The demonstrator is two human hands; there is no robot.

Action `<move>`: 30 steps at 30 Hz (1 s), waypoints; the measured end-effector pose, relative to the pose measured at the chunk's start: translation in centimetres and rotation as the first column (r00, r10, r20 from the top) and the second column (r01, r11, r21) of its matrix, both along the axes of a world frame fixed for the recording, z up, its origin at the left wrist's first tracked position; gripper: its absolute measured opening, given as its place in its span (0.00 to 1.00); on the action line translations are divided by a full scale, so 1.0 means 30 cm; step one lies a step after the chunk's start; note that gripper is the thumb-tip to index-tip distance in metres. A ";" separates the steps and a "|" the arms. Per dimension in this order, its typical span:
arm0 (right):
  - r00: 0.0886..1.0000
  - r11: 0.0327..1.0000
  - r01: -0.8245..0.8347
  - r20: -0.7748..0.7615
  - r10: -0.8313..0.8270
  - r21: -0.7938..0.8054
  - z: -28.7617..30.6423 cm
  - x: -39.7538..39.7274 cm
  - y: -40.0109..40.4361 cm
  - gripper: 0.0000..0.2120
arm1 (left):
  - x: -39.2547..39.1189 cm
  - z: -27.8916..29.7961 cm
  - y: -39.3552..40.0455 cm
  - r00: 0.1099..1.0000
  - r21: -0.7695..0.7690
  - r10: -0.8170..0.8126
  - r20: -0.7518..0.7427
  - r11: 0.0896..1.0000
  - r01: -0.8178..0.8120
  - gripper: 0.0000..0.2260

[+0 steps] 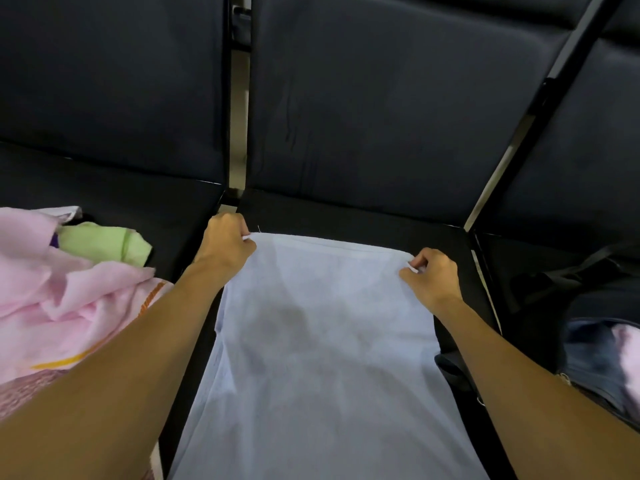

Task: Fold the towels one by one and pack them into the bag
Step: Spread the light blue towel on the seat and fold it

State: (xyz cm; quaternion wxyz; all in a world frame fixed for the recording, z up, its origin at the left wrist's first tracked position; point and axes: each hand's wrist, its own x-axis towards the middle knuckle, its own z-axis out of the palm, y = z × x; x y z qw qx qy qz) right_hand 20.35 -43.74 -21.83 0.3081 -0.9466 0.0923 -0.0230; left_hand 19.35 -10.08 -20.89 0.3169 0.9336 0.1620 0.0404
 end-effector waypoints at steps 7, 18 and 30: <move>0.986 0.995 0.054 0.153 -0.067 0.085 0.041 -0.064 -0.019 0.06 | -0.018 0.054 0.015 0.999 -0.016 0.012 -0.038 1.000 -0.012 0.06; 0.865 0.965 0.101 0.458 -0.205 0.240 0.251 -0.253 -0.003 0.06 | -0.219 0.260 0.004 0.972 0.108 0.028 0.234 0.993 -0.055 0.09; 0.742 0.990 -0.112 0.670 0.029 0.081 0.493 -0.502 -0.083 0.12 | -0.532 0.535 -0.070 0.781 -0.330 0.128 0.611 0.938 0.104 0.03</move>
